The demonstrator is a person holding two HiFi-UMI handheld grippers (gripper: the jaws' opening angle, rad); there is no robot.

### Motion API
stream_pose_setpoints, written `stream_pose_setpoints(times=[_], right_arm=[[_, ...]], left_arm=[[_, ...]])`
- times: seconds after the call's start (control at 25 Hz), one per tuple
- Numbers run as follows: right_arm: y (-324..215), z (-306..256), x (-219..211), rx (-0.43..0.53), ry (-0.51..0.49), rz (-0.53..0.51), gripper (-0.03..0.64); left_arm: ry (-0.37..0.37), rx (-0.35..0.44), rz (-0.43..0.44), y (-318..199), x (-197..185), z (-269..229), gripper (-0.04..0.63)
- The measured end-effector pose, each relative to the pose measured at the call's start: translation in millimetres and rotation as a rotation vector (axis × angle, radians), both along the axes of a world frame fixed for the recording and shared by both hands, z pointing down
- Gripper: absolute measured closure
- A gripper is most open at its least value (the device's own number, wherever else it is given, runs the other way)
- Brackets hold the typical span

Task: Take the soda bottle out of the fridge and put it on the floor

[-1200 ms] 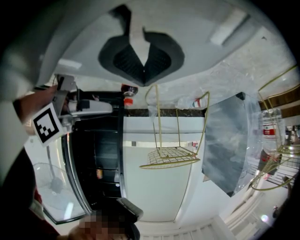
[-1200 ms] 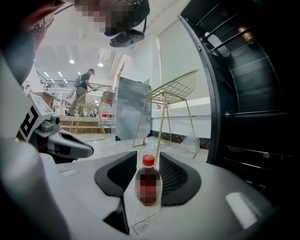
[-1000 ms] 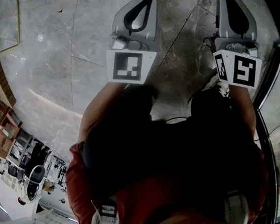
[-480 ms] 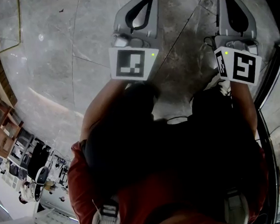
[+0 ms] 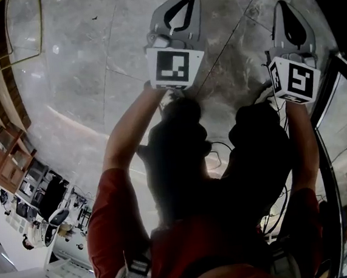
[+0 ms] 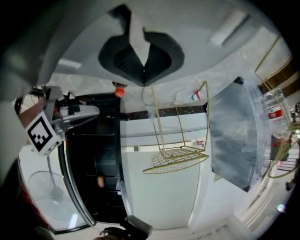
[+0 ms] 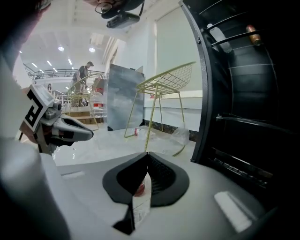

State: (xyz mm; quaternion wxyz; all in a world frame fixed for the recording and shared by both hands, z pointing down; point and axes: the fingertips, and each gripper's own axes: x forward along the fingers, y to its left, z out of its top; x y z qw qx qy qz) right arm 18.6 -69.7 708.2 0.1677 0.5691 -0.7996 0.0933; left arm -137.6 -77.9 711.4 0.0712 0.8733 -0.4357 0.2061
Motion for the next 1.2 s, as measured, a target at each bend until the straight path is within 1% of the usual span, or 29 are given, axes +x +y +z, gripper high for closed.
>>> stream_pose_setpoints(times=[0.12, 0.28, 0.48, 0.56, 0.68, 0.76, 0.84, 1.04, 1.2], right_arm=[[1, -34, 13, -0.062, 0.01, 0.043, 0.615], [4, -117, 33, -0.093, 0.025, 0.103, 0.615], [18, -229, 50, -0.104, 0.007, 0.16, 0.615], [29, -280, 60, -0.109, -0.004, 0.181, 0.615], [39, -376, 78, -0.112, -0.023, 0.215, 0.615], [38, -434, 85, -0.111, -0.038, 0.238, 0.615], [43, -479, 91, -0.111, -0.061, 0.266, 0.615], [94, -551, 112, -0.15, -0.093, 0.298, 0.615], [123, -600, 121, -0.157, -0.138, 0.341, 0.615]], left_arm=[[-0.033, -0.014, 0.024, -15, 8, -42, 0.595], [-0.013, -0.035, 0.037, -19, 20, -131, 0.595], [0.006, -0.054, 0.04, -7, 36, -243, 0.595], [0.001, -0.053, 0.044, 2, 46, -295, 0.595], [-0.007, -0.058, 0.039, 11, 61, -389, 0.595], [0.004, -0.065, 0.035, 10, 67, -447, 0.595], [0.016, -0.065, 0.034, 13, 72, -493, 0.595], [0.011, -0.08, 0.012, 55, 95, -572, 0.595], [0.012, -0.079, 0.029, 74, 106, -626, 0.595]])
